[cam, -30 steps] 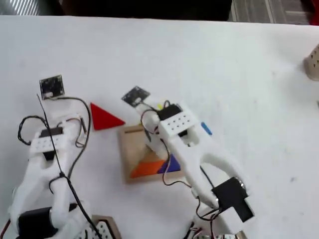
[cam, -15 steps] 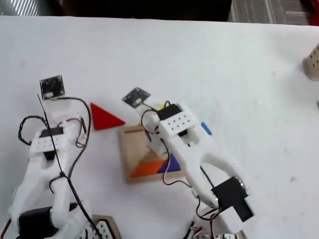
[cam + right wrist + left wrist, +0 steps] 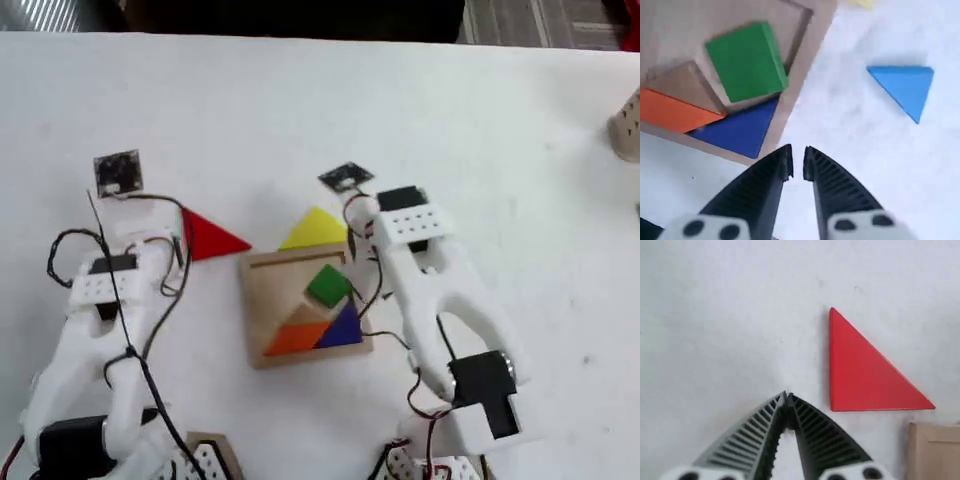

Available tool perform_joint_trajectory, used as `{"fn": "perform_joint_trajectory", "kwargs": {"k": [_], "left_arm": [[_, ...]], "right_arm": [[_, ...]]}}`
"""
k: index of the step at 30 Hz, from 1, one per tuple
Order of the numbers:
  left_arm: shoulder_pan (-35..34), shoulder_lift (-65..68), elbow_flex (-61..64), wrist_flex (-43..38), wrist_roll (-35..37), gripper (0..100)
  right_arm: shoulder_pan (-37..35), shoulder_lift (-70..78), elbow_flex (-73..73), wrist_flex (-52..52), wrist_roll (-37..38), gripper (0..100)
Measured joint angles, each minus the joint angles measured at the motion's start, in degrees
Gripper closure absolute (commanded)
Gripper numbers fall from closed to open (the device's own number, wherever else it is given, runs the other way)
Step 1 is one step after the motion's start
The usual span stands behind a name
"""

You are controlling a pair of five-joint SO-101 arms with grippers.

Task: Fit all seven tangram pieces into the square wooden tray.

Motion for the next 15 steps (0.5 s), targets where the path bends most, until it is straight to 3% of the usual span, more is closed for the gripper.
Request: {"fn": "perform_joint_trajectory", "kwargs": {"k": [8, 15], "left_arm": [[6.2, 0.0, 0.0, 1.1, 0.1, 98], [17.5, -4.6, 0.4, 8.3, 0.1, 98]], "right_arm": [[5.2, -0.2, 13.3, -9.0, 0.0, 98.1], [13.3, -9.7, 18.1, -10.4, 0.0, 98.1]]}}
